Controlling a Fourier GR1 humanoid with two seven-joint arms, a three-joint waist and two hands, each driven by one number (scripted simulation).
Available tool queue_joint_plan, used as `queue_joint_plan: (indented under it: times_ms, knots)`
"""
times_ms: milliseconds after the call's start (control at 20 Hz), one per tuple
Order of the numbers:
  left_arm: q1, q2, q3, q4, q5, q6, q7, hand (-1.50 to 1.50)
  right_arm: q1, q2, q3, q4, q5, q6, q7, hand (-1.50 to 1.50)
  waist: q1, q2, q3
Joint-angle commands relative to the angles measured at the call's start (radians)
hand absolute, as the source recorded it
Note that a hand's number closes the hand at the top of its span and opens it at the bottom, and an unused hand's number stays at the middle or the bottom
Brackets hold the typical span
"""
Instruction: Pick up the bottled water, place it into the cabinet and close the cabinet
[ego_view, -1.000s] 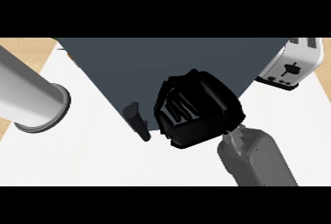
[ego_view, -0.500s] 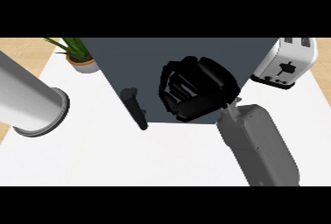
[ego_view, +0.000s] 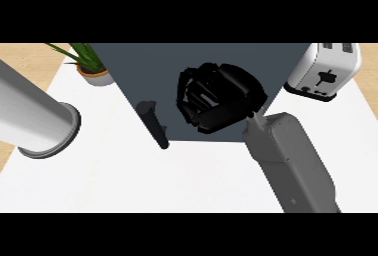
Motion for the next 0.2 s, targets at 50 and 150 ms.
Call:
queue_joint_plan:
  times_ms: [50, 150]
  knots:
    - [-0.005, -0.010, 0.006, 0.011, 0.020, -0.039, 0.017, -1.50, -0.165, 0.026, -0.045, 0.176, -0.007, -0.062, -0.034, 1.50, 0.037, 0.035, -0.023]
    - [-0.011, -0.012, 0.027, 0.022, 0.021, -0.037, 0.023, -1.50, -0.172, 0.026, -0.072, 0.167, -0.023, -0.045, -0.007, 1.50, 0.028, 0.033, -0.023]
